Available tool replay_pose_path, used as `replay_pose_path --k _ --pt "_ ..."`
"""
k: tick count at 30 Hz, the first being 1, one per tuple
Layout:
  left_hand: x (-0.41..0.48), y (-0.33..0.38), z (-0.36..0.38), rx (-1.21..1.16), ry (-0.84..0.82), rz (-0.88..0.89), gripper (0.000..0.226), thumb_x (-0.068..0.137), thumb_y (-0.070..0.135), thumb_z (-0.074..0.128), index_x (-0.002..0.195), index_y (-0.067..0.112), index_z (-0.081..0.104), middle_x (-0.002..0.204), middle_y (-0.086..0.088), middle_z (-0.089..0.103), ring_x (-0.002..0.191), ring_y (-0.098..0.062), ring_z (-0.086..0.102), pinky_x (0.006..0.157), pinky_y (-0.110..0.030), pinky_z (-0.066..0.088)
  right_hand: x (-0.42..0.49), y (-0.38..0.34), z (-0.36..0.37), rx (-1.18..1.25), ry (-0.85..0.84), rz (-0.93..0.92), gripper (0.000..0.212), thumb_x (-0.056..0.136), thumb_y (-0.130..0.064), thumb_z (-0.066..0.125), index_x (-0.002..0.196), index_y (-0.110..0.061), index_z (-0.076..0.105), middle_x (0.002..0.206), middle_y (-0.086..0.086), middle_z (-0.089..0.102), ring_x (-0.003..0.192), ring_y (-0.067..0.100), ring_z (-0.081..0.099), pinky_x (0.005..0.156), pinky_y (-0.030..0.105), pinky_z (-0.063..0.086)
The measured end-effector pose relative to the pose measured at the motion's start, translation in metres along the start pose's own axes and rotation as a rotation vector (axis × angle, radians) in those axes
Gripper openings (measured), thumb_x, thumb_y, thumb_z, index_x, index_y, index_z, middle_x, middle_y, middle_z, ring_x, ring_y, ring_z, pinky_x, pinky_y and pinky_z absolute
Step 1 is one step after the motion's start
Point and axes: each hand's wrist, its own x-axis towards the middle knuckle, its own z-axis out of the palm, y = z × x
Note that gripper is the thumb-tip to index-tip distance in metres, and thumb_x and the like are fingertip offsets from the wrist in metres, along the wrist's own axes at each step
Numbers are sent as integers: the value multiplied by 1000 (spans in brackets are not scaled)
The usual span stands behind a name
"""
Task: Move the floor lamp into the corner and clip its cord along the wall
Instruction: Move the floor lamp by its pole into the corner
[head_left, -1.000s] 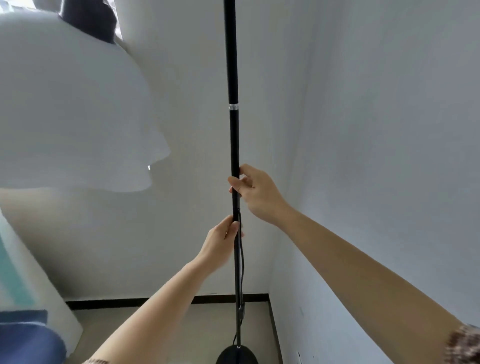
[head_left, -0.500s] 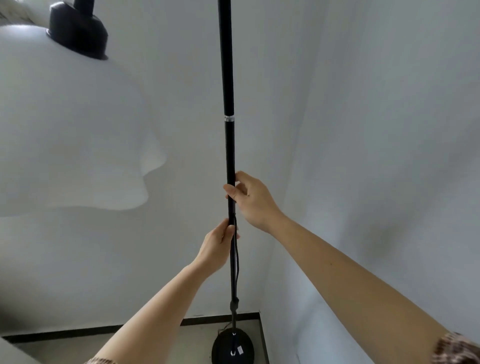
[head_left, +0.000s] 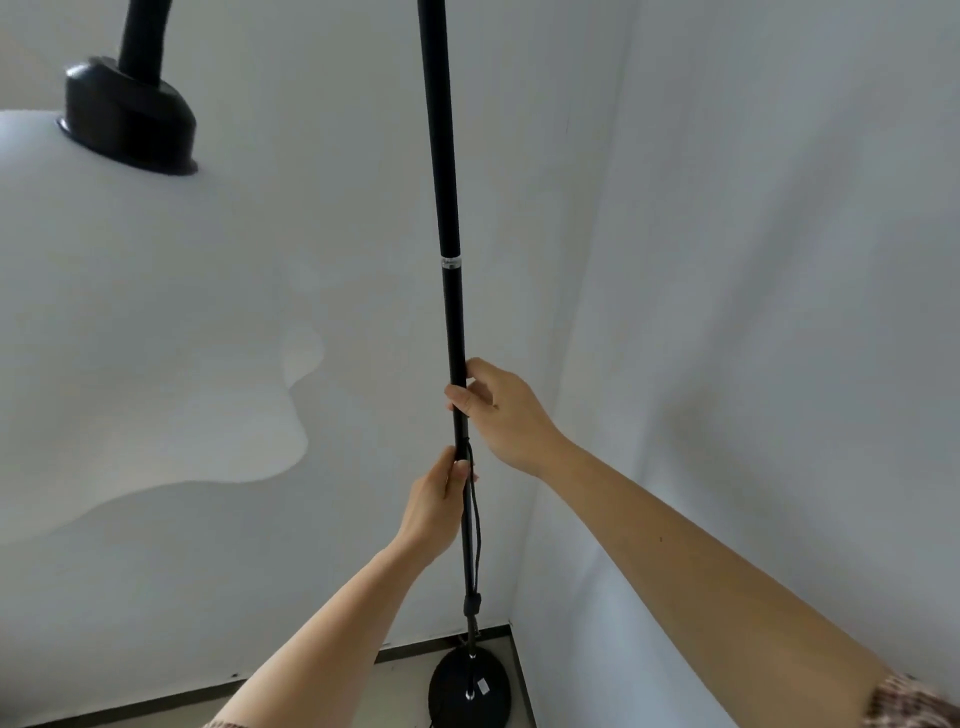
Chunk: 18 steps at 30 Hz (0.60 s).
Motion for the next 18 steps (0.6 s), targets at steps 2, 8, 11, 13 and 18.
replay_pose_path --k 2,8,11,13,18 --pt "5 0 2 -11 -9 -5 24 100 32 33 100 18 53 91 -4 65 94 -29 62 86 -52 51 4 4 -1 7 0 2 16 96 -28 50 100 -15 59 92 14 71 91 28 66 88 42 52" --pt "14 -3 -2 7 -23 -8 26 98 37 35 95 16 51 98 -25 64 83 -30 58 83 -55 50 16 9 -8 15 -74 -14 8 97 -28 50 96 -23 56 90 0 70 97 20 67 91 34 49" --pt "16 -3 -5 27 -4 -1 25 97 35 38 96 16 54 93 -20 66 79 -31 59 80 -54 51 20 9 -7 17 -90 -31 10 97 -30 49 89 -33 54 88 -4 71 97 17 66 87 29 48" --pt "16 -4 -8 22 14 -15 21 97 34 41 95 19 56 85 -10 68 84 -37 61 79 -51 53 21 8 -6 16 -97 -39 15 97 -30 49 85 -39 52 88 -5 71 97 16 66 86 29 47" --pt "16 -2 -16 -16 0 -60 15 96 34 44 86 36 56 84 8 66 89 -31 64 84 -49 53 25 7 1 21 -83 -42 7 96 -33 50 92 -32 56 88 -5 72 92 30 67 86 36 50"
